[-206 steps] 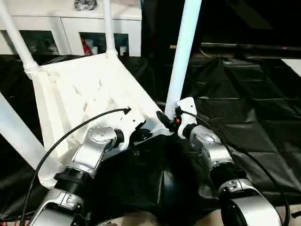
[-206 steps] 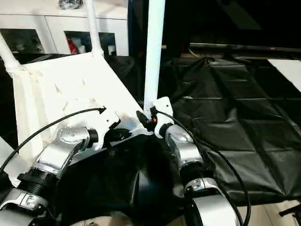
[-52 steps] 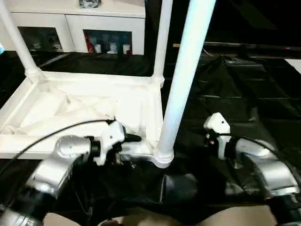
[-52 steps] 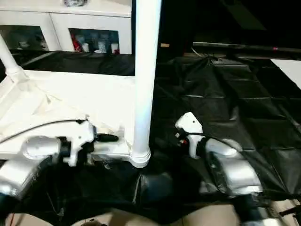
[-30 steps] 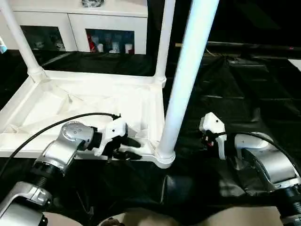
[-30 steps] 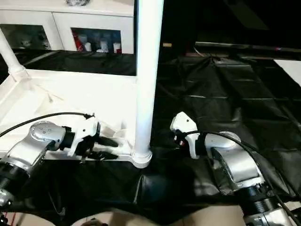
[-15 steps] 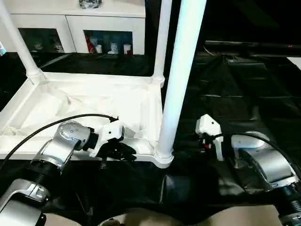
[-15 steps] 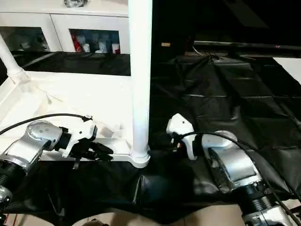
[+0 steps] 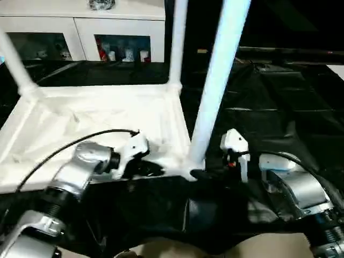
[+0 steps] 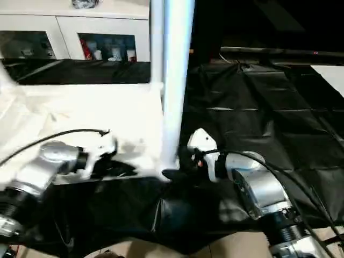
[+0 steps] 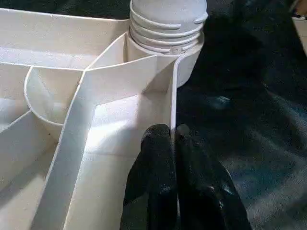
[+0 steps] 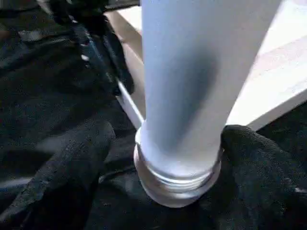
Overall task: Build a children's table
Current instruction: Rotate leg to tighten
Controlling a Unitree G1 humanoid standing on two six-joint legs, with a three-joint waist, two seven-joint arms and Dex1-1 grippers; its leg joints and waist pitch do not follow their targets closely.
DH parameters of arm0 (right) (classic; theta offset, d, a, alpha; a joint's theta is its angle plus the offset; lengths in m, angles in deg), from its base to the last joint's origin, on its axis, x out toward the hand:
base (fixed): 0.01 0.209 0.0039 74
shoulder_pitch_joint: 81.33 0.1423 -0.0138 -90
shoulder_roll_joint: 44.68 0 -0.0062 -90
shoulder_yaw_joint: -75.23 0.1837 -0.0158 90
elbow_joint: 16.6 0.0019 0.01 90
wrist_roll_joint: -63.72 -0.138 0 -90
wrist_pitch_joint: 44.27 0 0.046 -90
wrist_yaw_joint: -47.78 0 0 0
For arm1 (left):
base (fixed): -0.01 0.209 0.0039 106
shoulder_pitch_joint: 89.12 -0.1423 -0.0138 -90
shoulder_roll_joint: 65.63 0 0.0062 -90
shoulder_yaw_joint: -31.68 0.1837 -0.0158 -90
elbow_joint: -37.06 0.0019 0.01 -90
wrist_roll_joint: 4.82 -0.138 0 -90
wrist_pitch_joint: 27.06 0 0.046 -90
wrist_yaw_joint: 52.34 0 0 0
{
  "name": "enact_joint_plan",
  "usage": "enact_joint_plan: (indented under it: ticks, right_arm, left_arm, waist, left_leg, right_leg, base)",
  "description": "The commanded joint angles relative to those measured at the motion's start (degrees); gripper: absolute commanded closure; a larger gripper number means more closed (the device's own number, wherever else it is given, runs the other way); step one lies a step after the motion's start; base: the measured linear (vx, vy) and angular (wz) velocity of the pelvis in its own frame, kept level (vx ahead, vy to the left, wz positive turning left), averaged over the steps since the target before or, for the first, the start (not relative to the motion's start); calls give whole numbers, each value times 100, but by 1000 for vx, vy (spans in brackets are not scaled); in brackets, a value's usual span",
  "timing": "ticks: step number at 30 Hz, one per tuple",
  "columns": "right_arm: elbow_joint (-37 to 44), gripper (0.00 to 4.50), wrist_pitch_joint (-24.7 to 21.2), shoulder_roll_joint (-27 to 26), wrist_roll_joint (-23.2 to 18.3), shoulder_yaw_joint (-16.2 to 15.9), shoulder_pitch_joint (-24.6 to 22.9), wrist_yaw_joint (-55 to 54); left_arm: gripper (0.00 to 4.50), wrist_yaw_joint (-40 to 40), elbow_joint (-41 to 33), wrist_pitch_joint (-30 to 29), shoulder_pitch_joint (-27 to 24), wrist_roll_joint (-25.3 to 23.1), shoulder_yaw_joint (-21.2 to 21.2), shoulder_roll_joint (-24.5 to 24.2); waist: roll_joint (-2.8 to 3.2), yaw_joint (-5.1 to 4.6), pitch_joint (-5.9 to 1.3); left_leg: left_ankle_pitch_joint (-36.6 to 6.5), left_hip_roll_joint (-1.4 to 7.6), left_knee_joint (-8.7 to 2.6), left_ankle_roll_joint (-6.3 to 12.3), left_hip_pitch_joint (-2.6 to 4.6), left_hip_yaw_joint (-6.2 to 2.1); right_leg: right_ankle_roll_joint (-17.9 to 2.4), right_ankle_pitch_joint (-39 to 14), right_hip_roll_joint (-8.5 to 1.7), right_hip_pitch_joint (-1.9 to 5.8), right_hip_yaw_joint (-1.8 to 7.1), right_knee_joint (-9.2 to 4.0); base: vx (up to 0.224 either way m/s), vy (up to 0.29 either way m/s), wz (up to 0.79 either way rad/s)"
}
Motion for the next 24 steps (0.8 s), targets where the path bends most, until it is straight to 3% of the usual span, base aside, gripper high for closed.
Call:
enact_joint_plan:
  ticks: [1, 2, 5, 10, 24]
  right_arm:
    - [-144, 37, 129, -112, 67, -21, 51, -121]
    - [-247, 37, 164, -209, 58, -17, 111, -171]
    - [-459, 37, 280, -326, 124, -57, 219, -257]
    - [-1043, 37, 509, -451, 340, -128, 491, -426]
    - [-1948, 147, 1051, -636, 550, -195, 852, -400]
  left_arm:
    - [450, 198, -104, -156, -163, 101, -91, 142]
    - [450, 246, -197, -162, -210, 40, -50, 165]
    - [450, 338, -302, -96, -292, -127, 69, 159]
    - [450, 498, -383, 38, -350, -233, 101, 185]
    - [450, 512, -391, 66, -373, -281, -23, 60]
  waist:
    - [-58, 35, -375]
    - [-79, 34, -371]
    - [-53, 27, -369]
    - [-76, 25, -361]
    - [-102, -8, -364]
  left_leg:
    - [-941, 309, -357, 144, 5, -177]
    - [-942, 308, -359, 156, 12, -169]
    - [-968, 316, -364, 161, 25, -172]
    - [-1031, 310, -376, 114, 23, -173]
    - [-980, 308, -371, 161, 7, -171]
  right_leg:
    - [-921, -1705, -566, 251, 335, -506]
    - [-906, -1730, -556, 240, 334, -519]
    - [-912, -1717, -549, 227, 336, -512]
    - [-870, -1786, -553, 231, 340, -513]
    - [-923, -1667, -548, 242, 342, -496]
  base:
    - [0, 0, 0]
    - [0, 0, 0]
    - [0, 0, 0]
    - [0, 0, 0]
    - [0, 0, 0]
